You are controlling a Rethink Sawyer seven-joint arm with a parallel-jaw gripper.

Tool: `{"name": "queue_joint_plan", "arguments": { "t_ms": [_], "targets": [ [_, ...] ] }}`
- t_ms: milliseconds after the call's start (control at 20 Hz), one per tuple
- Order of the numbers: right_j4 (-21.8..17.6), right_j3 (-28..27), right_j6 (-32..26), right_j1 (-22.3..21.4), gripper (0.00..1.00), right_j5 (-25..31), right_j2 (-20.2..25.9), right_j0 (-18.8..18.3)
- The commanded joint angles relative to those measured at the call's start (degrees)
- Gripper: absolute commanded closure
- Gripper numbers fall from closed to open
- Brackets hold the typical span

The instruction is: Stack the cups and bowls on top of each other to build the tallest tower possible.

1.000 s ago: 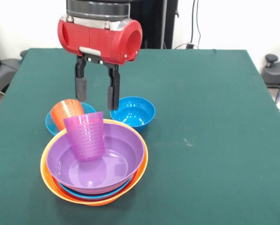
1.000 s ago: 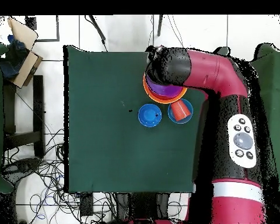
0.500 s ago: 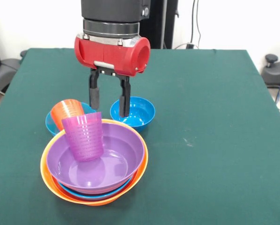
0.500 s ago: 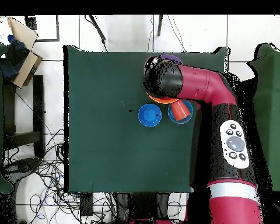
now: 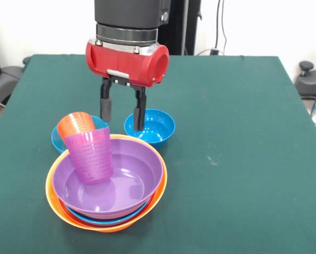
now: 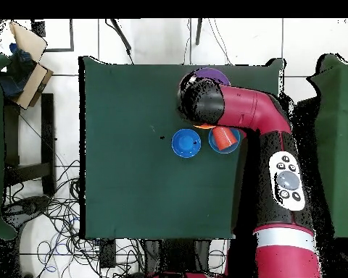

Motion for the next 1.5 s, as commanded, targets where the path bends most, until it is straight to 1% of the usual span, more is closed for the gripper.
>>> {"name": "queue_joint_plan", "arguments": {
  "t_ms": [50,300,650,1000,1250,1400,1500],
  "targets": [
    [-5.0,6.5,1.1,1.0,0.0,-4.1,-1.3,0.9],
    [-4.7,9.8,2.0,0.7,0.0,-8.2,-1.3,0.7],
    [-4.3,12.4,0.2,1.8,0.0,-14.0,1.8,-2.0],
    [-4.1,13.0,0.0,2.6,0.0,-14.9,1.5,-1.4],
    [-4.7,13.1,1.5,3.8,0.0,-17.5,-0.6,0.1],
    [-4.5,13.9,0.9,4.4,0.0,-17.8,0.7,-0.8],
    [-4.6,13.9,1.8,5.0,0.0,-19.2,0.2,-0.2]
  ]
}}
